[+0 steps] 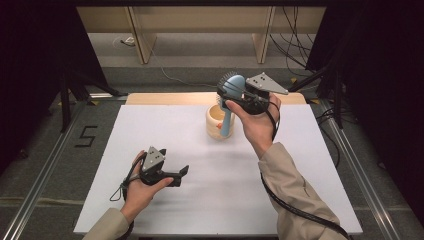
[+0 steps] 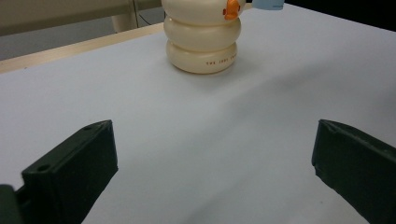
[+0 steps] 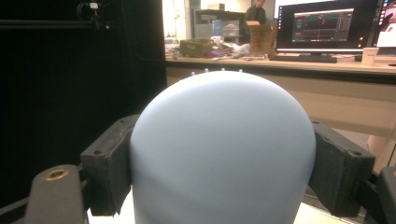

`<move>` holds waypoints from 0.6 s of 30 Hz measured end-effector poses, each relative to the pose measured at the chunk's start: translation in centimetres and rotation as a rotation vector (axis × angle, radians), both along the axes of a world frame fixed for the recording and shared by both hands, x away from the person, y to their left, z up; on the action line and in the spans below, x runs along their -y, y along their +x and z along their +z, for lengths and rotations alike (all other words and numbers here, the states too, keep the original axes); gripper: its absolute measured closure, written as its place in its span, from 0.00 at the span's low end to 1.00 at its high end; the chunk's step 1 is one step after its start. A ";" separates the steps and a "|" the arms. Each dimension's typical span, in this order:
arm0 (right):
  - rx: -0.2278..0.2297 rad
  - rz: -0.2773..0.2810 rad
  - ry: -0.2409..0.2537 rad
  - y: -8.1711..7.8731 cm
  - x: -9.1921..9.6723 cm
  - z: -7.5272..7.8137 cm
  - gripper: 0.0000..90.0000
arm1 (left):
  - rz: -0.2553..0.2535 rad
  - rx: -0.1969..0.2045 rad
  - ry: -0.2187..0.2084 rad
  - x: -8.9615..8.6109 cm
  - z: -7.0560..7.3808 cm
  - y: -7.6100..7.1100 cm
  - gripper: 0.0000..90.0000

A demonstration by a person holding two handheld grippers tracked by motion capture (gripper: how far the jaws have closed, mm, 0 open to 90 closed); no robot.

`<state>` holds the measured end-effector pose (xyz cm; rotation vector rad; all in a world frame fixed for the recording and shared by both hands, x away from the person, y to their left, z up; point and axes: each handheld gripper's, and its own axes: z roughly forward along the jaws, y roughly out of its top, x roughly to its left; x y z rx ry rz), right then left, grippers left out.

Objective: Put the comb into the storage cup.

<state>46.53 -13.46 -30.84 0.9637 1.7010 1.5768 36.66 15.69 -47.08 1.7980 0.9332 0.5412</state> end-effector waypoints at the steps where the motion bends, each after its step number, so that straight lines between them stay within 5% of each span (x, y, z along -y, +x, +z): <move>1: 0.001 -0.001 -0.001 0.0 0.0 0.0 0.22 | 0.000 0.000 0.001 0.0 0.0 0.0 0.00; 18: 0.034 -0.015 0.008 0.9 -0.1 0.3 0.22 | 0.005 0.000 -0.005 -0.1 0.0 0.0 0.00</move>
